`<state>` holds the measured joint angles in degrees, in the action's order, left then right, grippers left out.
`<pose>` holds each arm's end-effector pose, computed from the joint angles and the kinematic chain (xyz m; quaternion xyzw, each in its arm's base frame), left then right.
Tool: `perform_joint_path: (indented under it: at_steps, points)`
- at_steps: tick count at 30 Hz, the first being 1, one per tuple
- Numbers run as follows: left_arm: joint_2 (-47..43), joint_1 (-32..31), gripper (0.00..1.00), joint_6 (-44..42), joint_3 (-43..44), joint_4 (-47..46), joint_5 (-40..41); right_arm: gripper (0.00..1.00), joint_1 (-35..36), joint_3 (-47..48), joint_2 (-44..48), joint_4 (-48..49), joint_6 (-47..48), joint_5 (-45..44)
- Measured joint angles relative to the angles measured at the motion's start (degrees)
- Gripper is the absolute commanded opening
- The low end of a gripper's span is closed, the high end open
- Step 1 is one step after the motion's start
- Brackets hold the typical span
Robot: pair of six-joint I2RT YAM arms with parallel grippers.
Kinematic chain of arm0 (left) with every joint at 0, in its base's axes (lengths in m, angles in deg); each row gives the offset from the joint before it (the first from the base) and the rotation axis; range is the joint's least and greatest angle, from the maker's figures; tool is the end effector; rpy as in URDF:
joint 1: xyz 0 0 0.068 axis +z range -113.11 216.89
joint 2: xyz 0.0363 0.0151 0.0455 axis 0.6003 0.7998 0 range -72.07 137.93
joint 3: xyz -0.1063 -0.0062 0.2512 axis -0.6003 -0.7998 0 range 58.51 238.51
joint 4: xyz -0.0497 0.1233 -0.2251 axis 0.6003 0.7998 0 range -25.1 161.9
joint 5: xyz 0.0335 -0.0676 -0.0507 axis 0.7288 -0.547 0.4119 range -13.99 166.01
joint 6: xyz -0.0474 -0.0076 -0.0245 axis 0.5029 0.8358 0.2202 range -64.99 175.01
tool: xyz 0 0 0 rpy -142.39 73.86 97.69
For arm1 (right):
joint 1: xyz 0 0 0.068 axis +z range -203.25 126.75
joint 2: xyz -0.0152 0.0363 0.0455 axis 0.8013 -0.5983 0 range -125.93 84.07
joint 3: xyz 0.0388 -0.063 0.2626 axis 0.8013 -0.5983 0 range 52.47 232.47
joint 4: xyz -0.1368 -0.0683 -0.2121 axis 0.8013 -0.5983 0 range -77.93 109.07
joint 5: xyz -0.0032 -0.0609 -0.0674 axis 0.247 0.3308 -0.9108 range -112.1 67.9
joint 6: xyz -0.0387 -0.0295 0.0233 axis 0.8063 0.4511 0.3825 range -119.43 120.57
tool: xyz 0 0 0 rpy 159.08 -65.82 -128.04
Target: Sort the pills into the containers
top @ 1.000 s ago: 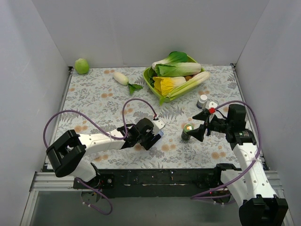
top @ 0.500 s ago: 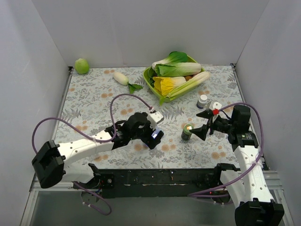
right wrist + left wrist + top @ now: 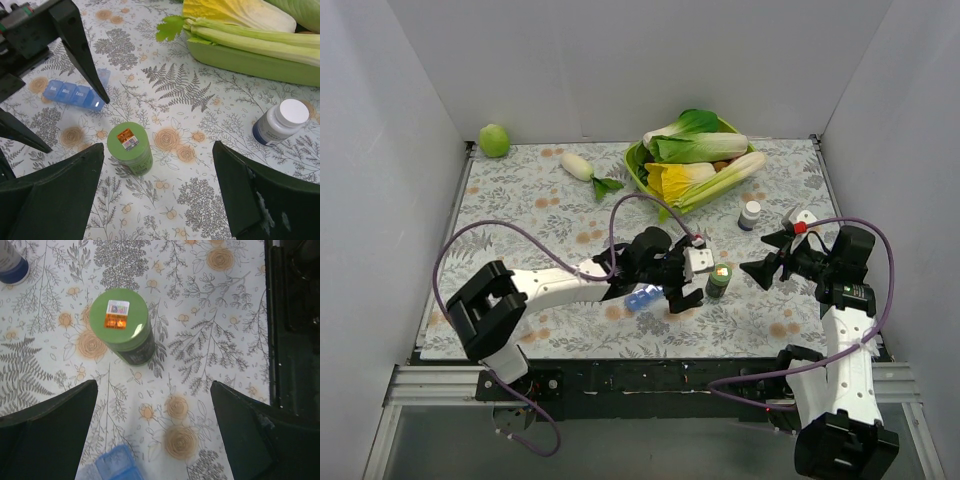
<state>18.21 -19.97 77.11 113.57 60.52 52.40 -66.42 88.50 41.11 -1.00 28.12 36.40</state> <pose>0.1780 -0.2988 0.2307 0.3507 0.7822 -0.4446 0.2598 0.1625 -0.0069 0.2813 -0.3464 0.7061 0.2320 0.5723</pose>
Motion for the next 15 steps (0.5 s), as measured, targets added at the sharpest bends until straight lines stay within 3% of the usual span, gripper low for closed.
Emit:
perform_joint_path:
  at_steps: [9,15]
  points:
    - [11.3,-1.0,0.98,-6.8,7.6,-5.8,0.2,0.97,-1.8,-0.7,-0.7,0.1,-0.3,1.5]
    - [15.6,-1.5,0.89,-6.9,11.0,-7.5,0.2,0.97,-1.9,-0.8,-0.8,0.1,-0.3,2.1]
